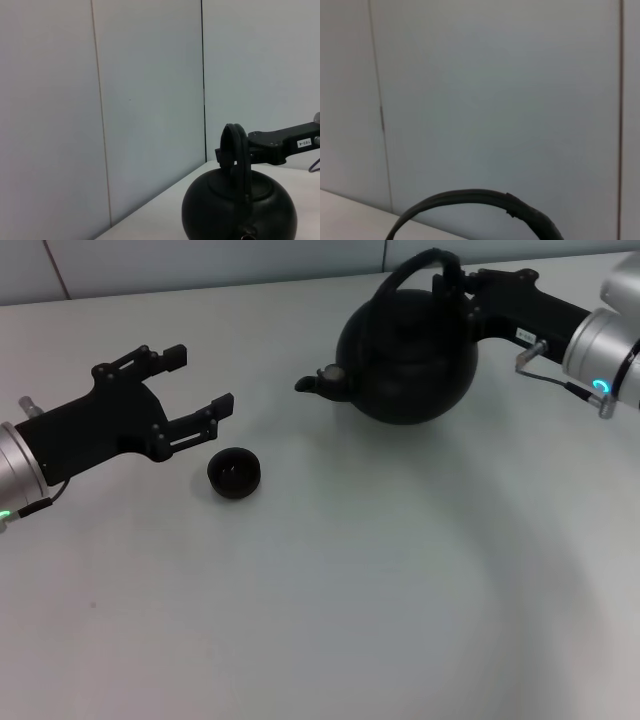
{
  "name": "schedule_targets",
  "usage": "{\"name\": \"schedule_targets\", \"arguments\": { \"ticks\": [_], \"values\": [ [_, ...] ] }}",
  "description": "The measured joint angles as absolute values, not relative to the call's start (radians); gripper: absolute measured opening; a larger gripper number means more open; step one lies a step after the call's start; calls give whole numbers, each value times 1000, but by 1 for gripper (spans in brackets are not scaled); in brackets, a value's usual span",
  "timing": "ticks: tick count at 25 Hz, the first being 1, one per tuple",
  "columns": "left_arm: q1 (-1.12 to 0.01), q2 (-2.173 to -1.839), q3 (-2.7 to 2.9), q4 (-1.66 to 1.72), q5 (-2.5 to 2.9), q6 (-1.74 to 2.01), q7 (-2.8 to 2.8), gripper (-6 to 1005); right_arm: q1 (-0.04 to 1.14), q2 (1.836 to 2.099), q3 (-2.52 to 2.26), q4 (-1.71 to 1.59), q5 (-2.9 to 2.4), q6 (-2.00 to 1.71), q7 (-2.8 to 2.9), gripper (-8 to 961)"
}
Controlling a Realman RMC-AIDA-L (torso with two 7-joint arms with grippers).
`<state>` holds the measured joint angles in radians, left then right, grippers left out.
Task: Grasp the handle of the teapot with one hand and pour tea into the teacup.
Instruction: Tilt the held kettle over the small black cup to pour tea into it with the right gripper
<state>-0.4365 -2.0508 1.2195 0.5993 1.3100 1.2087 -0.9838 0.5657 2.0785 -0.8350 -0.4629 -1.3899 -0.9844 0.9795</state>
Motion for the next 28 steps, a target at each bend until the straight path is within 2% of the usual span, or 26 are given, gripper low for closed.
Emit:
{"name": "schedule_targets", "arguments": {
  "ticks": [8,28],
  "values": [
    [-399,-2054,1219,638,1310,1230,-986,808,600,2078,-906,-467,-1391,-945,981,116],
    [-387,-2048,1219,638,1310,1237,-986,808,623,2080,-1047,-520,-1391,-880,989,116]
  ]
}}
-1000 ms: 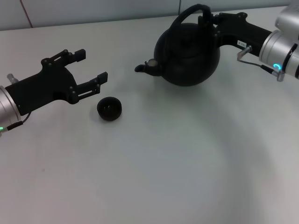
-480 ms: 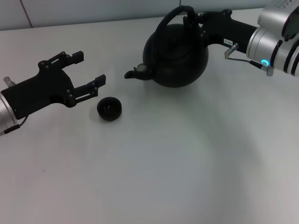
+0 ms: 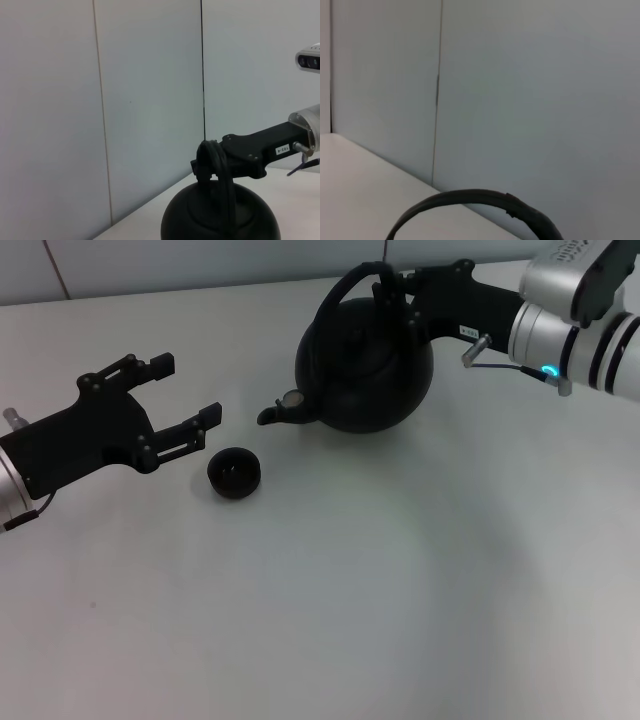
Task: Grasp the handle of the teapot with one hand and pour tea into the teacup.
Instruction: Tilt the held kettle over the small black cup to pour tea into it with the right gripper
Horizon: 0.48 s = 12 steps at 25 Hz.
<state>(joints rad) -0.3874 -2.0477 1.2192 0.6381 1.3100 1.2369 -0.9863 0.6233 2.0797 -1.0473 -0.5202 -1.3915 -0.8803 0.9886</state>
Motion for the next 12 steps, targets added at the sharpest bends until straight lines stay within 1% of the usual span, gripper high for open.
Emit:
{"name": "schedule_targets", "arguments": {
  "ticks": [12],
  "values": [
    [-381,-2044,1219,638,1310,1236,-987,808,643,2082,-1082,-526,-1391,-874,983,116]
  ]
}}
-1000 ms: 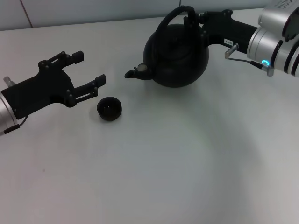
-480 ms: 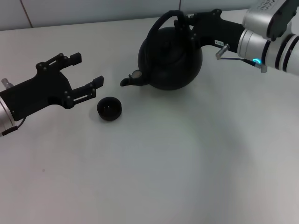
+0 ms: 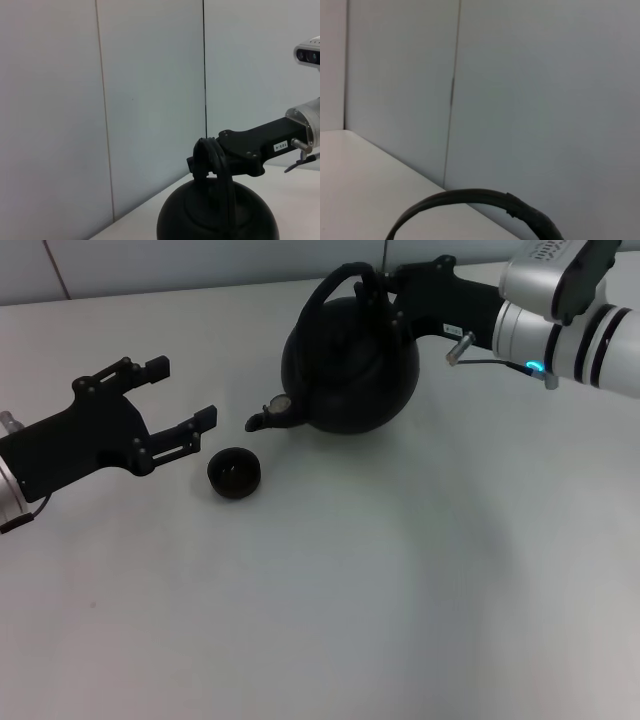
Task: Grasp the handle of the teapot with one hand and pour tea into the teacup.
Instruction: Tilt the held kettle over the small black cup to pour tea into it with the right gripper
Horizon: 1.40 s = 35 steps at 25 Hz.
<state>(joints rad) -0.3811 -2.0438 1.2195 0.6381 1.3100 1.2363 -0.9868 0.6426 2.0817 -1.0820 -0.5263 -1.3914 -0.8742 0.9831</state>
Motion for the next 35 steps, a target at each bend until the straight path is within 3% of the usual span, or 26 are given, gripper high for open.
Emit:
{"name": "schedule_targets", "arguments": {
  "ticks": [35],
  "values": [
    [-368,-2035,1220,638,1310,1241,-988,809,657,2081,-1184,-579,-1432,-842,980,117]
  ]
}}
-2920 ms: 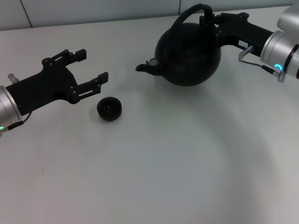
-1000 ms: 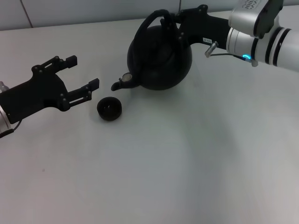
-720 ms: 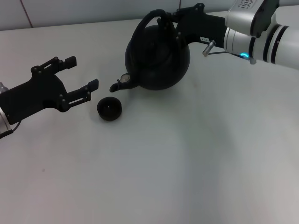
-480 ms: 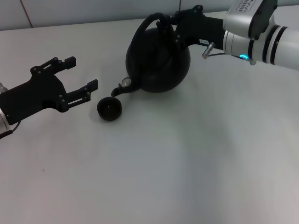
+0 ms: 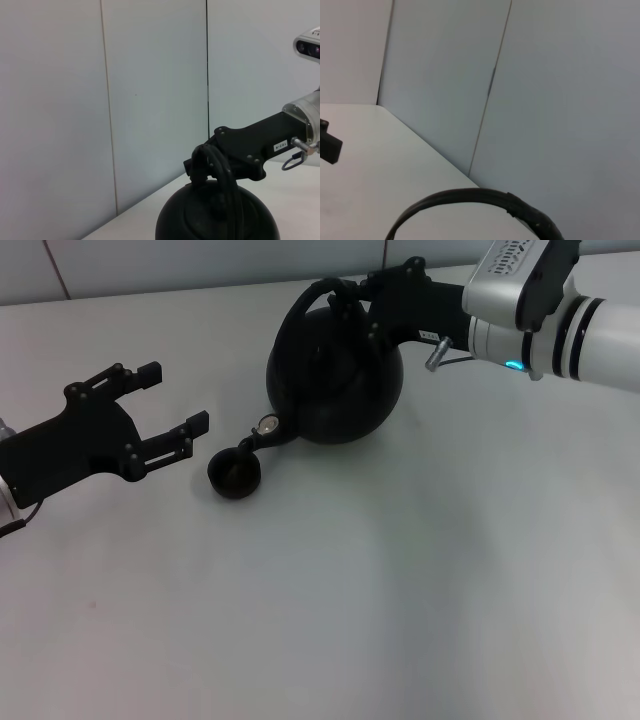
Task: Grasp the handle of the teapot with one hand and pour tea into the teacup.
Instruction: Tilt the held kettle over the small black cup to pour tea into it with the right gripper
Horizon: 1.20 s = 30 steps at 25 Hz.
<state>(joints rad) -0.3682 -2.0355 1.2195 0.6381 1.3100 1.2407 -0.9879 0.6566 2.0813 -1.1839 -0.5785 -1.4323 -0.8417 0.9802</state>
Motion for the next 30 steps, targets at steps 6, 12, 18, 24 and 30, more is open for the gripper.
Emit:
{"name": "schedule_targets", "arguments": {
  "ticks": [6,12,18,24,30],
  "values": [
    [-368,-2036,1219,638,1310,1242,-988,809,657,2082,-1207,-590,-1433,-819,980,116],
    [-368,-2036,1220,638,1311,1242,-988,809,657,2082,-1208,-592,-1433,-811,980,116],
    [-368,-2035,1219,638,1312,1242,-988,809,656,2082,-1209,-592,-1433,-810,980,116],
    [-368,-2035,1219,638,1312,1241,-988,809,655,2082,-1209,-592,-1433,-810,980,116],
    [-368,-2035,1219,638,1312,1241,-988,809,655,2083,-1210,-592,-1433,-810,980,116]
  ]
}}
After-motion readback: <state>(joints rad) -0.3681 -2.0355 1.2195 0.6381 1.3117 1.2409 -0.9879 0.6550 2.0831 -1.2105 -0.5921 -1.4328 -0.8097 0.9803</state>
